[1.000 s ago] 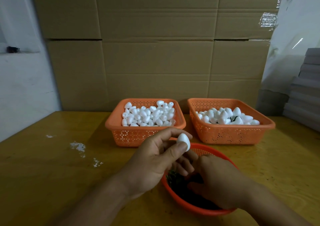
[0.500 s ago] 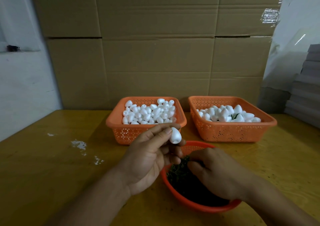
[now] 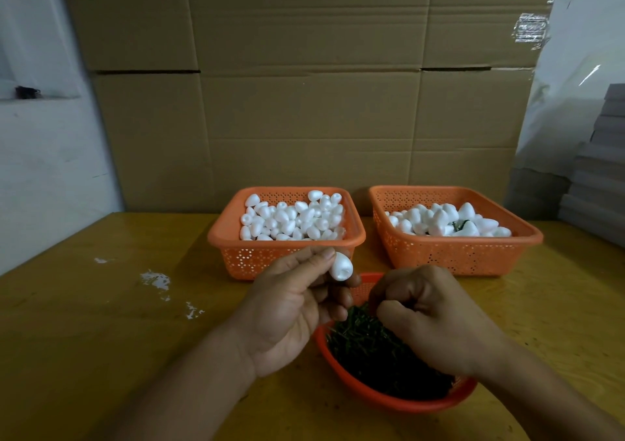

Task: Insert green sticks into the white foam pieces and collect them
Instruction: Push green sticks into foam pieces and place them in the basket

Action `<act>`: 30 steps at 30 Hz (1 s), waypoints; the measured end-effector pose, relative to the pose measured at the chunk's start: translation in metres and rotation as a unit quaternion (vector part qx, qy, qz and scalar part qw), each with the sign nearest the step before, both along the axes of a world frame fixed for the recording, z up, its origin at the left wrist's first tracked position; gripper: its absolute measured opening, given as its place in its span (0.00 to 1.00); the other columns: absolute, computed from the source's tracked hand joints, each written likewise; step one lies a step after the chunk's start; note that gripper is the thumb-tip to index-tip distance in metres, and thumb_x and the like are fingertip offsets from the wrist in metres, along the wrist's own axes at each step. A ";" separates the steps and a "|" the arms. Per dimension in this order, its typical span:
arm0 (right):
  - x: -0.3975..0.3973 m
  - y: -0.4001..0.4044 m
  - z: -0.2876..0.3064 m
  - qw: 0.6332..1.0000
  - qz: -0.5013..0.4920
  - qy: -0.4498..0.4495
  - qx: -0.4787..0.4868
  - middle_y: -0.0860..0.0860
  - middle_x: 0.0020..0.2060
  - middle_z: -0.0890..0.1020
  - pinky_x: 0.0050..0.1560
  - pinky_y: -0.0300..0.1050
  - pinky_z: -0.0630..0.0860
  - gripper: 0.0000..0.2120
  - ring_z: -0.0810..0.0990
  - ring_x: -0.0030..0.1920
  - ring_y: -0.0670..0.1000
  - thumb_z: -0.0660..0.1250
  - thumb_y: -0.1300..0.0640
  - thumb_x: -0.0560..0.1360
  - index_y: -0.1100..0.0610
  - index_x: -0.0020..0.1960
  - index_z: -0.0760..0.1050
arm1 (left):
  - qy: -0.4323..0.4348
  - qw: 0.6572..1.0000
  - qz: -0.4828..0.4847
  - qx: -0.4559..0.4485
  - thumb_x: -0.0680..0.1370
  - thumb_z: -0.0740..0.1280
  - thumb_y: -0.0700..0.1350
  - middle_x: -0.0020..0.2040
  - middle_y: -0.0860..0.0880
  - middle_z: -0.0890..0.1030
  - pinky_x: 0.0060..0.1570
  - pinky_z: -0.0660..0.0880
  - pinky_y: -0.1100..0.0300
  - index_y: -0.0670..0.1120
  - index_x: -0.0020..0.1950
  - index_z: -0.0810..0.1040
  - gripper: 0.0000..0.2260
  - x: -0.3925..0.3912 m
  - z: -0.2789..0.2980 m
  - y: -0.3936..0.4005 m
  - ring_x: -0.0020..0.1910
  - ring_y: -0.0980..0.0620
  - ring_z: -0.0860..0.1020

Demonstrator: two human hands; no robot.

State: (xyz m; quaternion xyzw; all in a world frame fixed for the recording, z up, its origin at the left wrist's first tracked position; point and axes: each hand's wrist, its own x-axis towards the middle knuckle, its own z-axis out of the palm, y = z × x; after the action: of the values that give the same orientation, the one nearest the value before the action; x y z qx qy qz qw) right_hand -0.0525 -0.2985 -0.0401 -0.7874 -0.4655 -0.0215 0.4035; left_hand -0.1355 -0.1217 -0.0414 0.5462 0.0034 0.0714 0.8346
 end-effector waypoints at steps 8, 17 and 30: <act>0.004 0.001 -0.006 1.000 0.005 -0.009 0.004 0.56 0.23 0.68 0.35 0.66 0.75 0.20 0.79 0.31 0.63 0.65 0.65 0.77 0.63 0.27 0.65 | 0.004 1.000 0.003 -0.004 0.76 0.67 0.47 0.44 0.40 0.82 0.33 0.77 0.60 0.39 0.55 0.81 0.13 -0.001 0.001 -0.001 0.36 0.50 0.79; -0.003 0.000 -0.002 0.991 0.085 -0.024 0.100 0.50 0.26 0.73 0.29 0.38 0.64 0.22 0.69 0.26 0.44 0.59 0.52 0.79 0.63 0.31 0.72 | 0.037 0.999 0.016 0.000 0.69 0.72 0.56 0.36 0.44 0.81 0.25 0.72 0.65 0.47 0.39 0.84 0.12 -0.003 0.005 -0.001 0.29 0.54 0.77; -0.004 0.001 -0.005 0.988 0.114 -0.030 0.095 0.42 0.27 0.68 0.31 0.30 0.61 0.21 0.66 0.26 0.40 0.57 0.53 0.82 0.62 0.34 0.71 | 0.017 0.998 0.014 0.063 0.71 0.71 0.59 0.35 0.45 0.82 0.24 0.69 0.65 0.50 0.37 0.84 0.13 -0.005 0.002 -0.005 0.27 0.54 0.76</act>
State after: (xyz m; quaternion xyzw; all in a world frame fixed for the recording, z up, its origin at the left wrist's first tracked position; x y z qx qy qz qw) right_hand -0.0565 -0.2978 -0.0451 -0.6863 -0.5601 -0.0434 0.4619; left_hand -0.1401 -0.1269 -0.0394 0.5988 0.0207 0.0735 0.7973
